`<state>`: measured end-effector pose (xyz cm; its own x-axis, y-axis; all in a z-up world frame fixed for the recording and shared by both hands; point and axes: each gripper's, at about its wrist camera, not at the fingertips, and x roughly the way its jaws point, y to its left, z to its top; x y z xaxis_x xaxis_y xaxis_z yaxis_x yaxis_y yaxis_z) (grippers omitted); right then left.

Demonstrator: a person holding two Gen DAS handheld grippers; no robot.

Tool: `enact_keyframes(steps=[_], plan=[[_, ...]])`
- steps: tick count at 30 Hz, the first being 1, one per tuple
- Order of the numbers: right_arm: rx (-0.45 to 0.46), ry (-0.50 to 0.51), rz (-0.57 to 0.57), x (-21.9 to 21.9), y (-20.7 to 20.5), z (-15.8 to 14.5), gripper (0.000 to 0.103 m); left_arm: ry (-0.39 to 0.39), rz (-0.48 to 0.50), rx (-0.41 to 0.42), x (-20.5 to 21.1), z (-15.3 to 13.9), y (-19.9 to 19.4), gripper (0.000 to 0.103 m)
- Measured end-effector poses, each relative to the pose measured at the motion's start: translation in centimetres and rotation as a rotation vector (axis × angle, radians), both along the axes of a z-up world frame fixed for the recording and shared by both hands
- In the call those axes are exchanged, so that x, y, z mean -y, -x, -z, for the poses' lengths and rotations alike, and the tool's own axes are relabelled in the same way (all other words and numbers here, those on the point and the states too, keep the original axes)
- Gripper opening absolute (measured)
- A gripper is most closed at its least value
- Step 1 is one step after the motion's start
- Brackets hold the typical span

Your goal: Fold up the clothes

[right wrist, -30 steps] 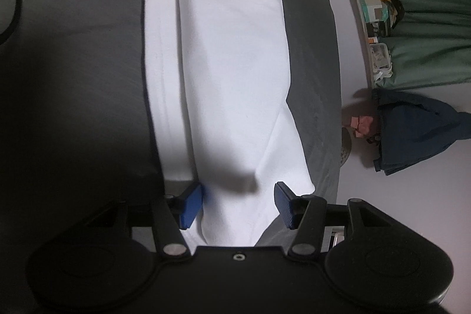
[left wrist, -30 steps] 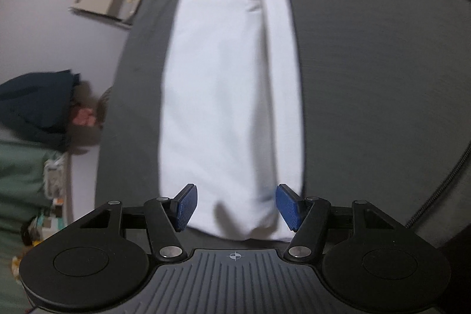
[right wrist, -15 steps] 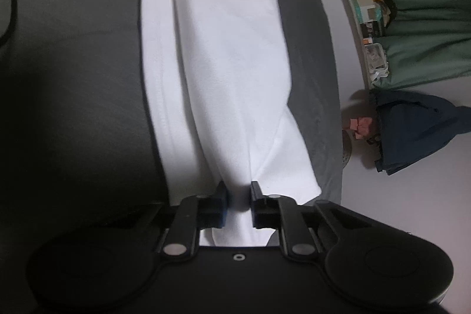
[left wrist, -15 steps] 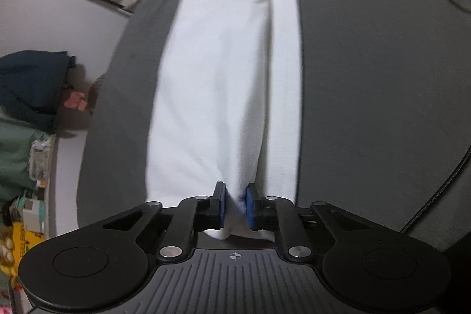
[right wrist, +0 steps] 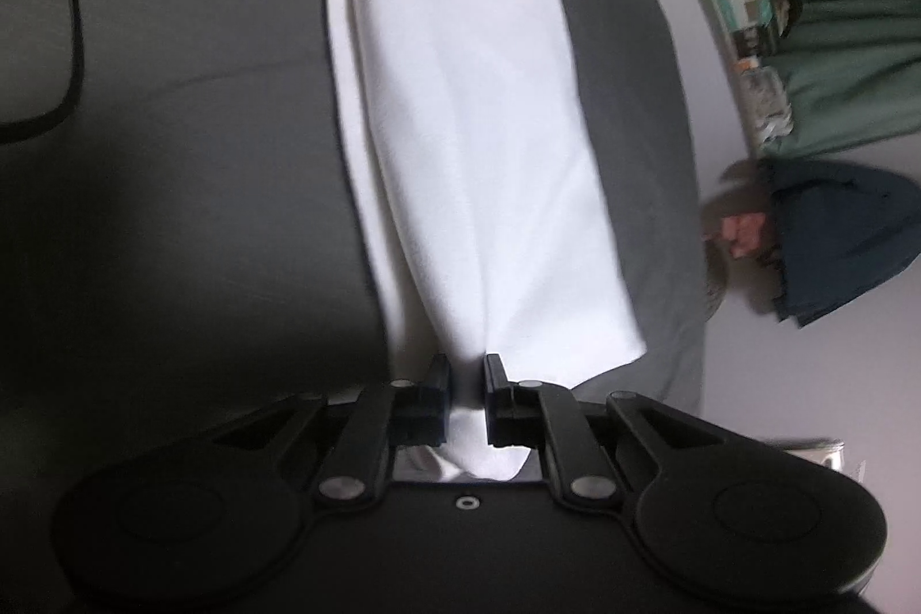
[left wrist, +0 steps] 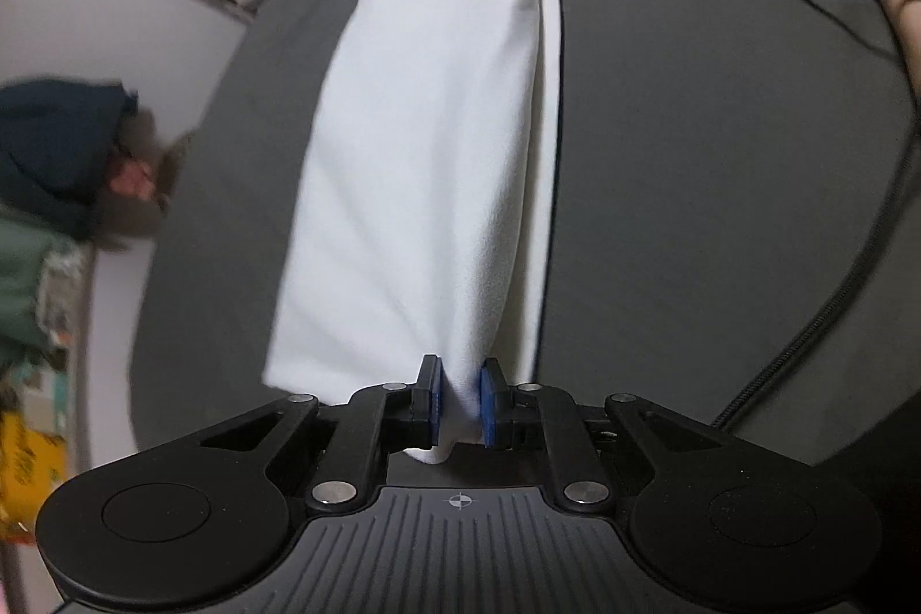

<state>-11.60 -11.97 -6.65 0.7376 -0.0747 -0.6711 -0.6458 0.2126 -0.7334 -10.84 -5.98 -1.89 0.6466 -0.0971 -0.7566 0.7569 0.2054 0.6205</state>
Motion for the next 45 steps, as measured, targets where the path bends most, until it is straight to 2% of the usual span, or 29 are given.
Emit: enact_keyframes(steps=[2, 7, 17, 19, 20, 22, 24, 26, 27, 28, 30, 33, 37, 41, 43, 45], plan=[[0.002, -0.023, 0.008, 0.2, -0.1, -0.2, 0.011, 0.017, -0.013, -0.007, -0.2, 0.0, 0.3, 0.014], [0.029, -0.095, 0.025, 0.9, -0.5, -2.1, 0.009, 0.124, -0.038, -0.003, -1.8, -1.9, 0.4, 0.013], [-0.004, -0.109, 0.043, 0.9, -0.3, -0.9, 0.010, 0.132, -0.040, -0.068, -2.5, -0.8, -1.4, 0.014], [-0.016, -0.087, 0.041, 0.7, -0.6, -0.6, 0.015, 0.116, -0.058, -0.099, -2.3, -0.3, -1.9, 0.014], [-0.015, -0.079, 0.044, 0.6, -0.6, -0.5, 0.017, 0.113, -0.067, -0.111, -2.2, -0.3, -2.2, 0.017], [-0.026, -0.078, 0.056, 0.5, -0.7, -0.8, 0.030, 0.108, -0.091, -0.133, -2.3, -0.5, -2.4, 0.038], [-0.079, -0.145, 0.097, 0.8, -0.6, -2.0, 0.031, 0.129, -0.127, -0.141, -2.8, -1.0, -2.2, 0.047], [-0.098, -0.304, 0.156, 1.3, -0.6, -4.5, 0.032, 0.201, -0.175, -0.157, -3.5, -2.0, -2.4, 0.048], [-0.086, -0.399, 0.182, 1.5, -0.6, -5.8, 0.035, 0.259, -0.212, -0.168, -3.9, -2.7, -2.7, 0.048], [-0.068, -0.508, 0.213, 1.7, -0.6, -7.0, 0.044, 0.324, -0.249, -0.180, -4.3, -3.4, -3.1, 0.048], [-0.025, -0.752, 0.290, 2.2, -1.3, -8.8, 0.058, 0.517, -0.335, -0.215, -4.7, -4.8, -4.3, 0.048], [-0.003, -1.029, 0.432, 2.7, -4.3, -9.1, 0.058, 0.791, -0.478, -0.263, -4.2, -5.5, -7.2, 0.048], [0.017, -1.168, 0.620, 2.6, -9.7, -7.2, 0.059, 0.965, -0.643, -0.240, -0.7, -4.1, -11.3, 0.048], [0.023, -1.228, 0.708, 3.0, -13.3, -5.7, 0.059, 1.149, -0.754, -0.260, 1.8, -1.1, -14.4, 0.048], [0.033, -1.248, 0.710, 3.5, -13.8, -4.3, 0.063, 1.143, -0.790, -0.202, 2.7, 0.5, -15.0, 0.048], [0.013, -1.237, 0.720, 4.0, -14.1, -2.3, 0.063, 1.084, -0.786, -0.164, 3.0, 2.2, -15.3, 0.048]])
